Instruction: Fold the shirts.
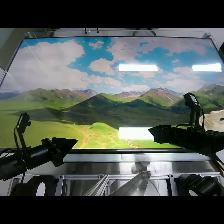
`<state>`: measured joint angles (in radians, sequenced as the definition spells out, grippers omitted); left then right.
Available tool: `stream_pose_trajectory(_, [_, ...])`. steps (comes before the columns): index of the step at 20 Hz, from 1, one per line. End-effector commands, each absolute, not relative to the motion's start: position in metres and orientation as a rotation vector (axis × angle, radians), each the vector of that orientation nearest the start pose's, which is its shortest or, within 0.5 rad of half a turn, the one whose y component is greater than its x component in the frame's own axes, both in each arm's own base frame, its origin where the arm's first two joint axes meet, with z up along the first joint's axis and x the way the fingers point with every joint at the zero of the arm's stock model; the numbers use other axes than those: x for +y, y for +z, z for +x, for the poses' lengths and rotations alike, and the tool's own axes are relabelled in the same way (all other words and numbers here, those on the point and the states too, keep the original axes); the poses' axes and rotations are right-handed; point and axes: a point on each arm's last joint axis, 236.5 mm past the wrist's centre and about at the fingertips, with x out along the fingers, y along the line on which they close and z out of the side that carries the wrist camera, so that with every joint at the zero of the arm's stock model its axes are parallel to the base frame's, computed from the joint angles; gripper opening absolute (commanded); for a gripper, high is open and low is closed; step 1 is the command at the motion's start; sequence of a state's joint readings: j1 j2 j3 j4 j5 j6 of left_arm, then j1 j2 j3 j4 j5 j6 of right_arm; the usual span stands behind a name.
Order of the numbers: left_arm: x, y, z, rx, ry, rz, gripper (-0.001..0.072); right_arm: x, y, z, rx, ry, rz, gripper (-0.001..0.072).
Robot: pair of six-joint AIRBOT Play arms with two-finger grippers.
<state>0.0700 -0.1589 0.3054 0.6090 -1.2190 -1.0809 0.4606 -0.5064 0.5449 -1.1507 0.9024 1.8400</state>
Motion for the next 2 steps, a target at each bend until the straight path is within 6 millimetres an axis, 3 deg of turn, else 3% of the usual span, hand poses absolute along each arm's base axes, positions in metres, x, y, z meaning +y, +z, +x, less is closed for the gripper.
stream_pose_trajectory(1, [-0.1670,0.0852,0.1703,0.657,-0.747,-0.338,0.0013,0.1907,0.0585,0.2106,1.015,0.499,0.431,0.0019])
stream_pose_trajectory(2, [-0.1669,0.0889,0.1688,0.634,-0.748,-0.328,0.0014,0.1907,0.0585,0.2106,1.015,0.499,0.431,0.0020])
